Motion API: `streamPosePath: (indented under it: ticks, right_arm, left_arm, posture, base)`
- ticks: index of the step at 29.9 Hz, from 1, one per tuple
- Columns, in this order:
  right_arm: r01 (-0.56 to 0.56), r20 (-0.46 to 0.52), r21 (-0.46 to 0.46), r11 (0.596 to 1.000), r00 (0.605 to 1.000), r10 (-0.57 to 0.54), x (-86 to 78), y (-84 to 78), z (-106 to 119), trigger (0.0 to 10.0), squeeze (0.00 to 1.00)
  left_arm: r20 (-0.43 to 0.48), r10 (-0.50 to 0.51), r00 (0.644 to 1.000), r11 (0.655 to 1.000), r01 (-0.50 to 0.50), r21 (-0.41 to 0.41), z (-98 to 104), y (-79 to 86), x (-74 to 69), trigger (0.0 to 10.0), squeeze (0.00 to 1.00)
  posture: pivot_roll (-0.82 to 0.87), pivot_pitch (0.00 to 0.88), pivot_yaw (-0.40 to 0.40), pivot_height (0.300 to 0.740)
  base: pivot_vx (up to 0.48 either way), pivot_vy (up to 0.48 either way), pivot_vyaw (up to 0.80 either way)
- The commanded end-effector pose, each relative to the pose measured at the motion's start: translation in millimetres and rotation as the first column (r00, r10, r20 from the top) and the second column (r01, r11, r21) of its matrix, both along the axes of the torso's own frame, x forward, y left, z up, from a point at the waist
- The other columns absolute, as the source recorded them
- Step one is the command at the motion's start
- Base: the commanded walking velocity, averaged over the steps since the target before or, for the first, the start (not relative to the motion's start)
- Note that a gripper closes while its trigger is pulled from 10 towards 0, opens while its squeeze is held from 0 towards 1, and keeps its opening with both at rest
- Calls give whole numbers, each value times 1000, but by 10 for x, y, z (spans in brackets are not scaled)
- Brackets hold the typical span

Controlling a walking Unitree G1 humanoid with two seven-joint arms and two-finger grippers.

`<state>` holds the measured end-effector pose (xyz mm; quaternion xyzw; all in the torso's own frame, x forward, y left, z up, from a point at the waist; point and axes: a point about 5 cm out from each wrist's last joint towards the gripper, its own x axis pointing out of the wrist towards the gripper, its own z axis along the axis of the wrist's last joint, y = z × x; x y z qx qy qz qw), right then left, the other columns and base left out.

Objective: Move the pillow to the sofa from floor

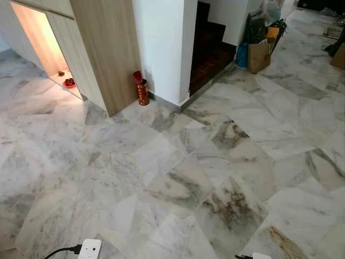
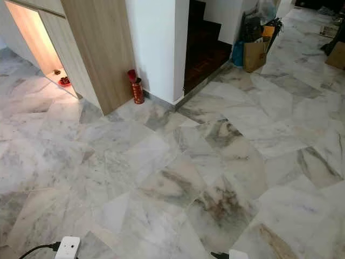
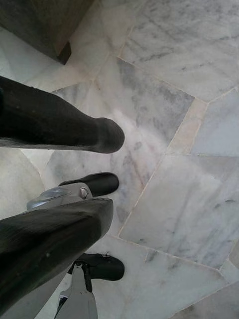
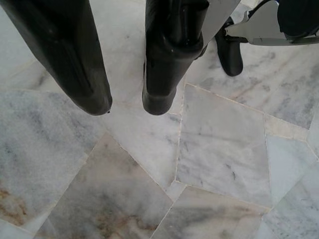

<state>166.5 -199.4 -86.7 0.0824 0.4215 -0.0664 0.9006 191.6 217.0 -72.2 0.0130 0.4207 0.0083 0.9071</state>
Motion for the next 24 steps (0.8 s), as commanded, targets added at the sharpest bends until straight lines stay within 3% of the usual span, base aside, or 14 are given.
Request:
streamPosePath:
  ticks: [1,4,6,11,24]
  right_arm:
    - [131,-9,98,987,991,-131,195,-35,70,10000,0]
    - [148,-41,82,986,989,-145,104,-48,27,10000,0]
    - [152,-21,72,986,988,-150,160,-29,51,10000,0]
    - [101,-19,64,993,995,-100,235,22,77,10000,0]
    - [101,-19,64,993,995,-100,235,22,77,10000,0]
  left_arm:
    - [-125,-168,978,981,179,81,-53,-246,45,10000,0]
    - [-145,-114,983,993,118,17,-126,-222,-121,10000,0]
    - [-184,-100,978,995,104,10,-170,-169,-234,10000,0]
    - [-140,-111,984,993,114,19,-128,-150,-158,10000,0]
    - [-140,-111,984,993,114,19,-128,-150,-158,10000,0]
  posture:
    - [-134,0,84,740]
    - [-131,0,87,740]
    - [-121,0,83,740]
    - [-123,0,80,740]
    - [-123,0,80,740]
  base:
    - [0,0,0]
    - [0,0,0]
    - [0,0,0]
    - [0,0,0]
    - [0,0,0]
